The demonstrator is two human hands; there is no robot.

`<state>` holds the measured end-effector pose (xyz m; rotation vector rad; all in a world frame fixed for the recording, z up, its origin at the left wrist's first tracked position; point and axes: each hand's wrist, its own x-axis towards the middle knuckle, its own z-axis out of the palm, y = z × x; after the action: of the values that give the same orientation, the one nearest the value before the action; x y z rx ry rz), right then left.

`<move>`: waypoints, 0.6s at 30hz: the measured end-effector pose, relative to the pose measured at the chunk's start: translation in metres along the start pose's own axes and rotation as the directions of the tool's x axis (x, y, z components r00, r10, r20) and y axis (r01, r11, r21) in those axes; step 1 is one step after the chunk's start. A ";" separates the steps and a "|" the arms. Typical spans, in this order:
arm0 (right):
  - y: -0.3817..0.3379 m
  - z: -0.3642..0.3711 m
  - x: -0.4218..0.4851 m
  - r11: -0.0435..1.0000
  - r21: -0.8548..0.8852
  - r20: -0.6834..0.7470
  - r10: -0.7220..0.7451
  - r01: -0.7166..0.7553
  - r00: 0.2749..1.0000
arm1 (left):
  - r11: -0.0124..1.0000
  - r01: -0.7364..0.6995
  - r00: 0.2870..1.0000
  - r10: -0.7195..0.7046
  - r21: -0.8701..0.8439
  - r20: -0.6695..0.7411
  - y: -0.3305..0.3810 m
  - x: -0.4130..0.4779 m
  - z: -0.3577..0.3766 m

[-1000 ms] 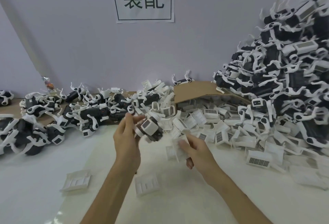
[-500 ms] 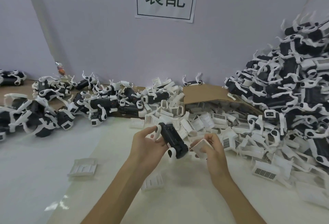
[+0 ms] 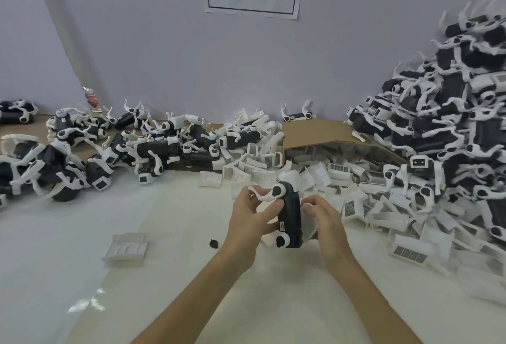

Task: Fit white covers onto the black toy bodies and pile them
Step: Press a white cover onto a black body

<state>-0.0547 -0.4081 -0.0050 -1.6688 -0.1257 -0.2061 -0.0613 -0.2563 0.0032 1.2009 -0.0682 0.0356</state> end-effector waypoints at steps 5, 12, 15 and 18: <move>-0.002 -0.005 -0.002 1.000 0.013 0.085 0.014 -0.015 0.996 | 0.984 -0.121 0.992 0.125 0.129 -0.023 -0.005 -0.001 0.003; 0.003 0.003 -0.002 0.996 -0.067 0.054 -0.057 0.060 0.997 | 0.974 -0.165 0.982 0.177 0.159 -0.066 -0.006 0.002 -0.004; 0.005 0.004 -0.002 0.989 -0.112 0.011 -0.099 0.100 0.995 | 0.967 -0.173 0.977 0.192 0.185 -0.089 -0.007 0.005 -0.007; 0.000 0.005 -0.002 0.990 -0.103 -0.023 -0.104 0.101 0.994 | 0.972 -0.173 0.976 0.191 0.157 -0.106 -0.008 0.006 -0.008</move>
<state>-0.0560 -0.4028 -0.0060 -1.7621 -0.1826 -0.3177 -0.0543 -0.2517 -0.0063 1.3341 -0.0706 0.2784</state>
